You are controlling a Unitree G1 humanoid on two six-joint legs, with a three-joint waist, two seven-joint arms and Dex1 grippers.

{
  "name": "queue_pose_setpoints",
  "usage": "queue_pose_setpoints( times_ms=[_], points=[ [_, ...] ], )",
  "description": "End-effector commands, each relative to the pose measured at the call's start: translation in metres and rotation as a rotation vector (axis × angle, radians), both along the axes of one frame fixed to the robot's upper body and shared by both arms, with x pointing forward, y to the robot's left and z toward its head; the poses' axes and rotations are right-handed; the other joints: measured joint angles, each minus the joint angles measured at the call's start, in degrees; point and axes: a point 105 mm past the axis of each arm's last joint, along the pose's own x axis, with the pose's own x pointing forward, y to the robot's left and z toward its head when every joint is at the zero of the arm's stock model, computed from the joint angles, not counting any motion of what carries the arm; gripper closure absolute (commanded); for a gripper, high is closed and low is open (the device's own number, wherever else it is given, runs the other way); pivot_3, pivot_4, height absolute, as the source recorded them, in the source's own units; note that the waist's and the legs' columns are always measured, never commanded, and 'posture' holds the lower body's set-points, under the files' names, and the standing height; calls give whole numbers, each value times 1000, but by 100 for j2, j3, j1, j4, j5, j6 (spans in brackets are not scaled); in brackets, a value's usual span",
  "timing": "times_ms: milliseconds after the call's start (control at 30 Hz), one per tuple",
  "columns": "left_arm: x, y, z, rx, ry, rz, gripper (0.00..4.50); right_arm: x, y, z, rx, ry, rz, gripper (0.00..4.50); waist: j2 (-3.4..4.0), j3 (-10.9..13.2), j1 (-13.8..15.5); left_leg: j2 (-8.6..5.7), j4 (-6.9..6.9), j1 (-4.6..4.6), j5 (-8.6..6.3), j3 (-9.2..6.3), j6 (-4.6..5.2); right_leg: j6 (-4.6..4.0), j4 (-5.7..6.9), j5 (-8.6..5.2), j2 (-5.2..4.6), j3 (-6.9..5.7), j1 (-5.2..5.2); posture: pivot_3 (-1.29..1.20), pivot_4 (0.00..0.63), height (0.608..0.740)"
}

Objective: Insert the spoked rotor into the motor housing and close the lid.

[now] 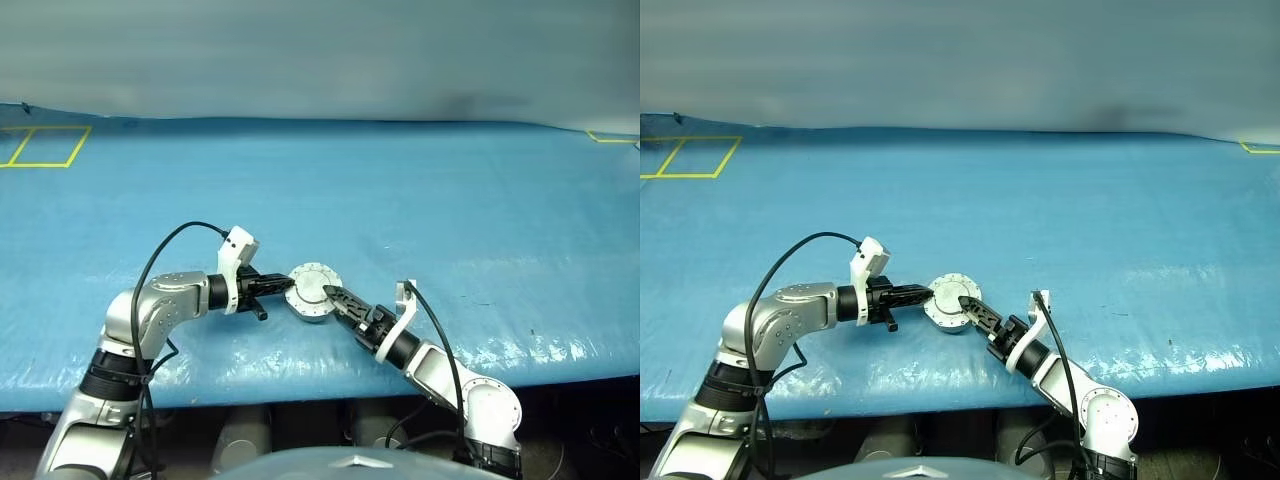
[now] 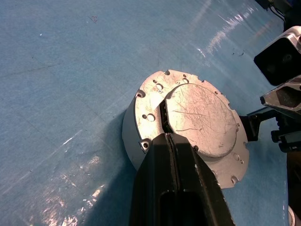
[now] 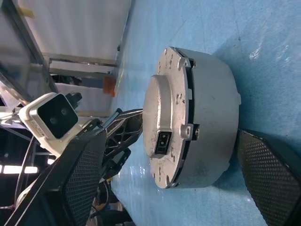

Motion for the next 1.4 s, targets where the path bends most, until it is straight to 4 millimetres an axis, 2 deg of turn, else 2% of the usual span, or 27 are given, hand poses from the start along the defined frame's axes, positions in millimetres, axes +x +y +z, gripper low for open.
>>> queue_pose_setpoints(
  times_ms=[33, 100, 333, 400, 733, 933, 1133, 1300, 1400],
  points=[
    [-7, -4, -9, 13, 33, -19, 4500, -2, 2, 3, 33, 4, 3, 210, 0, 0, 0, 0, 0, 0, 0, 0, 0, 0, 0, 0, 0, 0, 0, 0, 150, 740],
    [-7, -5, -9, 13, 34, -20, 4500, -3, 3, 3, 36, 8, 9, 632, 0, 0, 1, 0, 0, 0, 0, 0, 0, 0, 0, 0, 0, 0, -1, 0, 150, 740],
    [-6, -4, -11, 13, 38, -21, 4500, -6, 4, 1, 27, 20, 29, 2948, 2, 1, -1, 0, 0, -5, 0, 0, 0, 0, -1, 0, 0, 0, -6, 0, 150, 740],
    [-6, -4, -11, 12, 37, -21, 4500, -7, 4, 0, 26, 22, 30, 3335, 4, 0, -4, 0, -1, -5, 0, 0, 0, 0, -1, 0, 0, 0, -5, 0, 150, 740],
    [0, -3, 1, -9, -10, -7, 4500, -10, 5, -3, 21, 38, 42, 3335, 5, 0, -6, 0, -1, -6, 0, 0, 0, 0, -2, -1, 0, 0, -7, 0, 150, 740],
    [13, 9, 49, -215, -169, 170, 4500, -7, -1, 4, 67, 22, -22, 3335, 6, 7, -40, 2, -1, -25, 0, -2, 0, 0, -3, 0, 0, -2, -21, 0, 150, 740],
    [6, 32, 69, -433, -182, 405, 4500, 4, -7, 20, 140, -22, -98, 3335, 14, 11, -56, 2, 1, -38, -2, -2, 3, 1, -4, 0, 0, -2, -31, 0, 150, 740],
    [-14, 38, 57, -599, -74, 542, 4500, 17, -14, 42, 246, -80, -159, 3335, 12, 16, -50, 1, 14, -51, -2, -8, 4, 4, -7, 2, 0, -6, -34, 0, 150, 740],
    [-25, 33, 47, -724, 20, 596, 3903, 26, -15, 54, 277, -114, -162, 3335, 10, 19, -54, 0, 15, -52, -2, -7, 4, 4, -8, 2, 0, -6, -34, 0, 150, 740]
  ],
)
